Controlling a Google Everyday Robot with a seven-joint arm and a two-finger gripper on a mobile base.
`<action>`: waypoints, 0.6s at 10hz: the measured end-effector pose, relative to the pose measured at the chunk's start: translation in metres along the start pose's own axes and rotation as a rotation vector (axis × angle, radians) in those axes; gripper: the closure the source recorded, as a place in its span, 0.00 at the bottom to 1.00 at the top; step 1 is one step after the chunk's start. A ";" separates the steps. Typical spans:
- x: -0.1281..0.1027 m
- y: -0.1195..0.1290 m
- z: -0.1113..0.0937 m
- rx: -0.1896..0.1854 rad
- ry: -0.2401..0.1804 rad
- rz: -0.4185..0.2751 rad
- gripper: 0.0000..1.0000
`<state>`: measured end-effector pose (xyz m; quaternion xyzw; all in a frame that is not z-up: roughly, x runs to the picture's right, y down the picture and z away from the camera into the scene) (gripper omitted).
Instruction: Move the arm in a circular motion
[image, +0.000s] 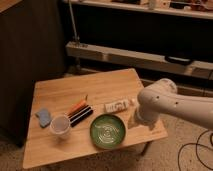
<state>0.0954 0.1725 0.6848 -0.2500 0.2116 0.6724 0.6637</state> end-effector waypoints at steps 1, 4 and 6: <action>-0.008 0.026 0.007 -0.009 0.015 -0.036 0.35; -0.035 0.100 0.031 -0.046 0.063 -0.136 0.35; -0.053 0.139 0.042 -0.061 0.083 -0.198 0.35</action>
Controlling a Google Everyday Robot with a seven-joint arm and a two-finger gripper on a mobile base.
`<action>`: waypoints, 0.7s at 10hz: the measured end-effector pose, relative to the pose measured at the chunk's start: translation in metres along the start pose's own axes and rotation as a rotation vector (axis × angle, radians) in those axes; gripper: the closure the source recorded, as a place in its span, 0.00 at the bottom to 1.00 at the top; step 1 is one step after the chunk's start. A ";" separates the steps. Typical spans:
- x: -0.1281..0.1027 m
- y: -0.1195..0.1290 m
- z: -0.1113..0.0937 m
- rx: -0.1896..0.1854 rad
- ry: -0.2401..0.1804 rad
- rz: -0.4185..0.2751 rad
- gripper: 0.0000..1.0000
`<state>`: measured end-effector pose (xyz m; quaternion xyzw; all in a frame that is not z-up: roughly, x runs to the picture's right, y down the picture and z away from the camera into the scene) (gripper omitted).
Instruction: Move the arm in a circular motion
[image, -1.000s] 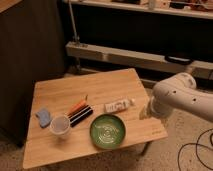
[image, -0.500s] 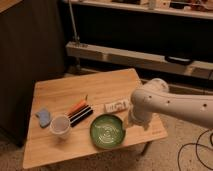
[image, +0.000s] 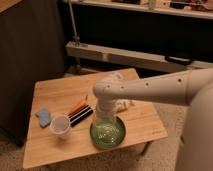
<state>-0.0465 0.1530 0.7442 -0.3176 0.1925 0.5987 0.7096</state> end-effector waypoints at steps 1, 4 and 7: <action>-0.020 0.021 0.005 -0.005 0.007 -0.037 0.35; -0.083 0.063 0.004 0.006 -0.012 -0.090 0.35; -0.149 0.048 -0.010 0.033 -0.071 -0.020 0.35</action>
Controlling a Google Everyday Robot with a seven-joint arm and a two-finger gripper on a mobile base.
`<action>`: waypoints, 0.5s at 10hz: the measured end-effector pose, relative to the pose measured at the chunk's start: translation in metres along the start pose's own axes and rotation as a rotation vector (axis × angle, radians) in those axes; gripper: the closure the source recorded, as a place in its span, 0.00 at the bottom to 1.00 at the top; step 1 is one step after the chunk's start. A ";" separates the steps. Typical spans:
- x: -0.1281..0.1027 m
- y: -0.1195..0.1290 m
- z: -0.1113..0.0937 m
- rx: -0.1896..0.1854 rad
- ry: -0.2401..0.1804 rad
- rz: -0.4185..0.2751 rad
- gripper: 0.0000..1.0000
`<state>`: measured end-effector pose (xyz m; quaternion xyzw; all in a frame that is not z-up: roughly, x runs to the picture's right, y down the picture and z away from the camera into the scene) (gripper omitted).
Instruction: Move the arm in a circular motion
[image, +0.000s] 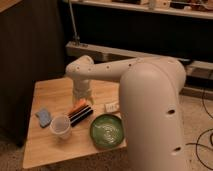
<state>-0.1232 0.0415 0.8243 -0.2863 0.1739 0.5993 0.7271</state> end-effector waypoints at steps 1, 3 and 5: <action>-0.019 -0.014 -0.005 0.012 -0.023 0.032 0.35; -0.038 -0.039 -0.017 0.033 -0.059 0.091 0.35; -0.043 -0.089 -0.039 0.072 -0.104 0.181 0.35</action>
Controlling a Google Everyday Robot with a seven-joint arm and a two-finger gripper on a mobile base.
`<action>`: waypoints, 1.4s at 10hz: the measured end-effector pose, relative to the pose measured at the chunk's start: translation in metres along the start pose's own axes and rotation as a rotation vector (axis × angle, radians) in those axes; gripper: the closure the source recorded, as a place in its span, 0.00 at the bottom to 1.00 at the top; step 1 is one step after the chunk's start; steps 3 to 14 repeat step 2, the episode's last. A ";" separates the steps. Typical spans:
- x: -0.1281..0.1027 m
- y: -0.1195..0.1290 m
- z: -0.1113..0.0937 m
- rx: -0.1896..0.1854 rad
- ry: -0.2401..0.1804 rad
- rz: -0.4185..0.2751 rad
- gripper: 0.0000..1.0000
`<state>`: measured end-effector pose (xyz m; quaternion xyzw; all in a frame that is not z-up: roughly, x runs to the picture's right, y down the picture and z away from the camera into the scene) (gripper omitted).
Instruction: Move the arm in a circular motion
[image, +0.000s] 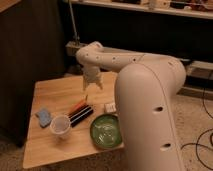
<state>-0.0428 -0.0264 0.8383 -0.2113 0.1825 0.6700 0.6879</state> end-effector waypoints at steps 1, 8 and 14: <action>-0.001 -0.020 -0.007 0.008 -0.017 0.032 0.35; 0.001 -0.049 -0.015 0.017 -0.038 0.076 0.35; 0.001 -0.049 -0.015 0.017 -0.038 0.076 0.35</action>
